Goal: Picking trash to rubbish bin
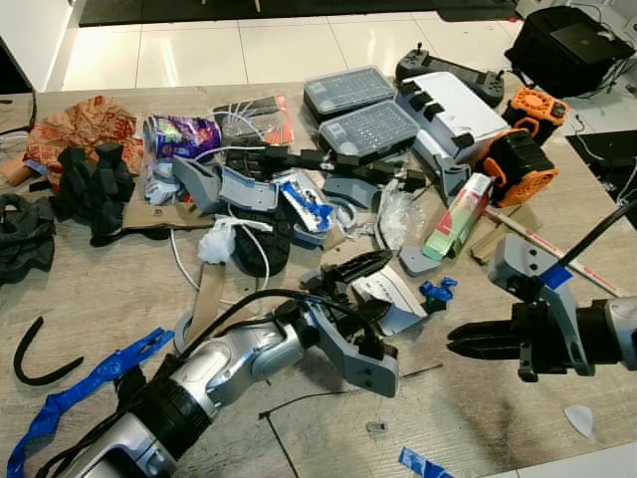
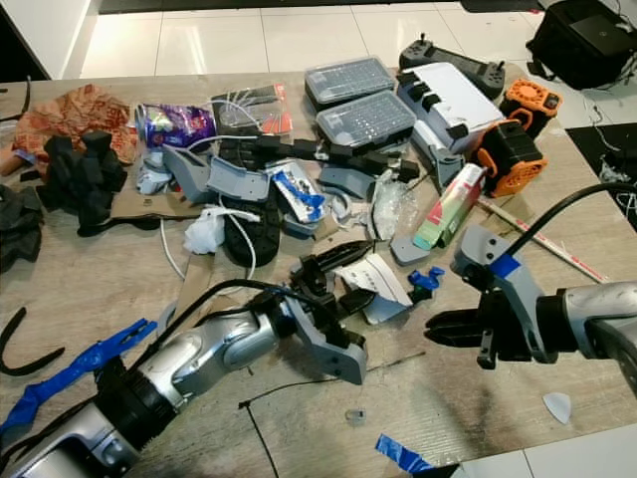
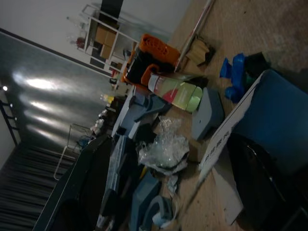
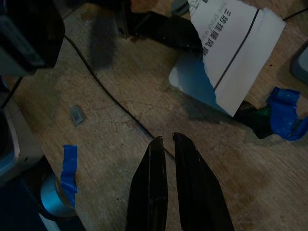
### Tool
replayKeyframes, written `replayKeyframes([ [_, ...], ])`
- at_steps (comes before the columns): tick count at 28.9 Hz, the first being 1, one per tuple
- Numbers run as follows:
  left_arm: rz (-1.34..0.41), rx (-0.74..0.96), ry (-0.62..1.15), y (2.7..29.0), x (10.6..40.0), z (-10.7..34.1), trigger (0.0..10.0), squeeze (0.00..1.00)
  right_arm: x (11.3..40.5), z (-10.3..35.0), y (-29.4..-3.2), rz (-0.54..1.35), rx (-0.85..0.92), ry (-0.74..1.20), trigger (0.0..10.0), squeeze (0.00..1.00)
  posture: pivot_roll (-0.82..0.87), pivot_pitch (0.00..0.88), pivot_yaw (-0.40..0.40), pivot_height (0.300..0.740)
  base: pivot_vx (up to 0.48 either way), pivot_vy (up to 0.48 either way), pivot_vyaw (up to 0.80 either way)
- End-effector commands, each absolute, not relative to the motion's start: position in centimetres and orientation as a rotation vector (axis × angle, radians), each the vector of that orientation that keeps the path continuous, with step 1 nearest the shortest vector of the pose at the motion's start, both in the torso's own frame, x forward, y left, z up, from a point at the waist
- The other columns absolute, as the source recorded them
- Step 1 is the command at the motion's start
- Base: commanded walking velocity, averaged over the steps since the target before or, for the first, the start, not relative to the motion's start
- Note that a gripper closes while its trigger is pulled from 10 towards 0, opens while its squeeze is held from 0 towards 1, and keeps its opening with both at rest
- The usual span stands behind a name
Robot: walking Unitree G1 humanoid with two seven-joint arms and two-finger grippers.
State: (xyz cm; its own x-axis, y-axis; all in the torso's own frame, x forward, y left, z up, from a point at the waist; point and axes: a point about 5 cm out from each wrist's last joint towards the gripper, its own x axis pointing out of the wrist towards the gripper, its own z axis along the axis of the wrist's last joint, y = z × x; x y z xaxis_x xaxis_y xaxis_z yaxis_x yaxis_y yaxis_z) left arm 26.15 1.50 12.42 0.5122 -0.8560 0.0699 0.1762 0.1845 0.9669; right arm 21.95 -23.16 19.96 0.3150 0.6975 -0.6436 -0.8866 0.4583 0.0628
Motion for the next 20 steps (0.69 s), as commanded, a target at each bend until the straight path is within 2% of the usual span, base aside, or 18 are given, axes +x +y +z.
replayKeyframes([
  [1, -0.845, 1.162, -0.727, 0.94, 25.81, 11.92, 10.0, 0.00, 21.79, 20.25, -22.78, 1.081, -0.333, 0.647, 10.0, 0.00, -0.13, 0.191, -0.007, 0.740, 0.000, 0.000, 0.00],
  [3, -0.845, 1.161, -0.728, 0.89, 25.79, 11.89, 10.0, 0.00, 21.79, 20.29, -22.77, 1.080, -0.333, 0.645, 10.0, 0.00, -0.14, 0.192, -0.007, 0.740, 0.000, 0.000, 0.00],
  [4, -0.851, 1.157, -0.731, 0.86, 25.71, 11.82, 0.0, 0.00, 21.80, 20.38, -22.75, 1.079, -0.333, 0.641, 10.0, 0.00, -0.14, 0.192, -0.007, 0.740, 0.000, 0.000, 0.00],
  [20, -0.868, 1.163, -0.725, 1.00, 25.76, 11.47, 0.0, 0.00, 21.83, 20.48, -22.70, 1.075, -0.329, 0.635, 10.0, 0.00, -0.13, 0.194, -0.007, 0.740, 0.000, 0.000, 0.00],
])
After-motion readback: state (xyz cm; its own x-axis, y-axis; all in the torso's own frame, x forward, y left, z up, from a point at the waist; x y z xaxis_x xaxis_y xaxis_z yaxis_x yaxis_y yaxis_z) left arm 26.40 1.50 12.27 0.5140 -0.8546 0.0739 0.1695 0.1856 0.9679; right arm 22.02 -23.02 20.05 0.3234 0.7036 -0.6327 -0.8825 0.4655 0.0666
